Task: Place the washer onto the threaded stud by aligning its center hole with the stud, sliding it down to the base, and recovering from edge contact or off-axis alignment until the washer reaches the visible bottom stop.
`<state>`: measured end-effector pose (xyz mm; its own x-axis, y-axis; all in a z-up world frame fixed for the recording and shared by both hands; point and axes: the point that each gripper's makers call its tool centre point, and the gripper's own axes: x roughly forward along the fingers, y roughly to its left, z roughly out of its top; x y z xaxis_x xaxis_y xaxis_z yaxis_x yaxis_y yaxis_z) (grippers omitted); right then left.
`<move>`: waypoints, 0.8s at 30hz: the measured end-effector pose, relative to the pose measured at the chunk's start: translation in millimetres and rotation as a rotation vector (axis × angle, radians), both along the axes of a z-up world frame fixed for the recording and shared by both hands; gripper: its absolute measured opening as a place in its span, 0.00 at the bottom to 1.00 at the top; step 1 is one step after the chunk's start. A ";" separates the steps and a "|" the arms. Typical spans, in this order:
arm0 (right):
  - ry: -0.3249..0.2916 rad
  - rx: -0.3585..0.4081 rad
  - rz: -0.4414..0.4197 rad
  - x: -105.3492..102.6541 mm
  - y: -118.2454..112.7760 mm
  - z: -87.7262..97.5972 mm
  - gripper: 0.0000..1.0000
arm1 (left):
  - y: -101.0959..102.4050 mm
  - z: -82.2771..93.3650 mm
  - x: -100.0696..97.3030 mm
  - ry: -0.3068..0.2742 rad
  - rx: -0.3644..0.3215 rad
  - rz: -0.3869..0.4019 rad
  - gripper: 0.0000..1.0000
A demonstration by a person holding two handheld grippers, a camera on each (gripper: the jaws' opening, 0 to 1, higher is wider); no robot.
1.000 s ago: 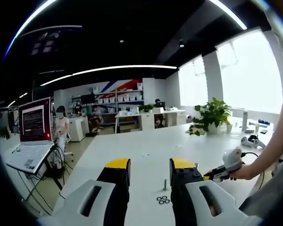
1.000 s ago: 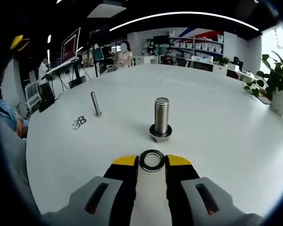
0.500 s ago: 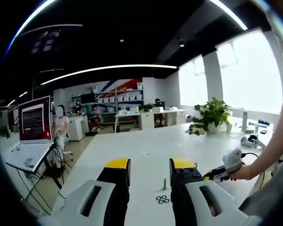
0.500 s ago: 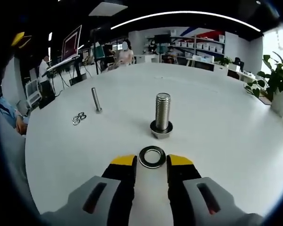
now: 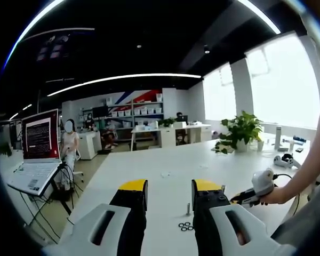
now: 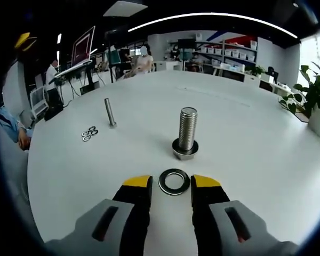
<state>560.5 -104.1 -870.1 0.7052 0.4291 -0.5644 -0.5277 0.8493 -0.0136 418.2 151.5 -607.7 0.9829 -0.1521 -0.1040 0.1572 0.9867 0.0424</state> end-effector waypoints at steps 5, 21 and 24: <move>0.001 -0.003 0.007 1.3 2.4 0.0 0.26 | 0.5 -1.0 0.7 0.002 0.001 0.001 0.31; 0.005 -0.004 0.009 2.4 3.5 -0.1 0.25 | -0.8 0.0 2.3 0.001 0.005 -0.001 0.31; -0.024 -0.008 0.013 3.7 4.5 4.0 0.24 | -0.2 -0.3 1.7 0.003 0.007 0.000 0.31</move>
<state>564.2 -99.6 -866.1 0.7127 0.4342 -0.5508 -0.5385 0.8420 -0.0331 419.9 151.3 -608.0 0.9826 -0.1513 -0.1076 0.1571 0.9864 0.0485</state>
